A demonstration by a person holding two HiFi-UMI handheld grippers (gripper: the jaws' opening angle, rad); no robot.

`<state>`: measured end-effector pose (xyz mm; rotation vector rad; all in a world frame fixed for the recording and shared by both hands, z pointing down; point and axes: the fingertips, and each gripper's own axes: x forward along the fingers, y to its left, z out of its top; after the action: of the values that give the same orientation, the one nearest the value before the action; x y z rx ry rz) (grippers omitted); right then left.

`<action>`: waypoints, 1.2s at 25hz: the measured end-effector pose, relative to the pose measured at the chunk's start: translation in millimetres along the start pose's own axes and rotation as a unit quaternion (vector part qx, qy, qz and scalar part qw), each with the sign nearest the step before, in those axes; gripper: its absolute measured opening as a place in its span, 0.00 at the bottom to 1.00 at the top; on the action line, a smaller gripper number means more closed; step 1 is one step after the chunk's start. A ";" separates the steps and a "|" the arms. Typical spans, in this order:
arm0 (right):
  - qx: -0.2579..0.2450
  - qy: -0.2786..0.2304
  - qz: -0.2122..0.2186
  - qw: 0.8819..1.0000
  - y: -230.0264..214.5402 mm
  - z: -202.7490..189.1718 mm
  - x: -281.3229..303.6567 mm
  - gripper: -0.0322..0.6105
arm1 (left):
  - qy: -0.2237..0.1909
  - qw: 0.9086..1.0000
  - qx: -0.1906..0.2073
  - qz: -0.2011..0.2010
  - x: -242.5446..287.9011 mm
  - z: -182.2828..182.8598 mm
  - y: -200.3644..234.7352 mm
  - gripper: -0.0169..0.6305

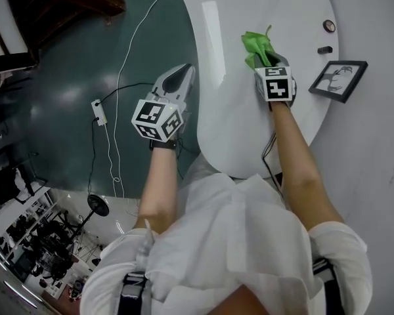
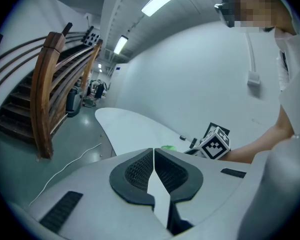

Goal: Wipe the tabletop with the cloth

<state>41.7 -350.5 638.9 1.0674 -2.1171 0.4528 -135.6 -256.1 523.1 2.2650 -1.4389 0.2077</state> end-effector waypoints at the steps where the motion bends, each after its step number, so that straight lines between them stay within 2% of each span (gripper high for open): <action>1: 0.008 0.004 -0.018 1.000 -15.3 -8.1 -5.9 0.18 | 0.000 1.000 0.000 -0.002 2.7 0.4 -2.9 0.06; 6: 0.038 0.026 -0.105 0.993 -67.6 -39.7 -28.6 0.17 | 0.008 1.000 0.007 -0.011 10.3 -2.2 -17.6 0.06; 12: 0.071 0.037 -0.140 0.987 -76.3 -57.7 -51.4 0.17 | 0.015 1.000 0.012 -0.022 6.9 -6.1 -32.4 0.06; 19: 0.084 0.022 -0.122 0.989 -43.9 -81.5 -68.0 0.17 | 0.025 0.999 0.012 -0.019 -6.9 -15.8 -33.3 0.06; 23: 0.082 0.019 -0.101 0.991 -8.3 -89.3 -69.3 0.17 | 0.031 0.999 0.012 -0.015 -17.0 -27.1 -30.7 0.06; 30: 0.044 0.010 -0.035 0.998 67.2 -59.6 -46.0 0.17 | 0.031 0.999 0.018 -0.004 -38.0 -23.3 -17.7 0.06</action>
<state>32.6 -250.3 646.7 1.1777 -2.0521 0.5238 -134.3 -208.2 525.3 2.2725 -1.4057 0.3015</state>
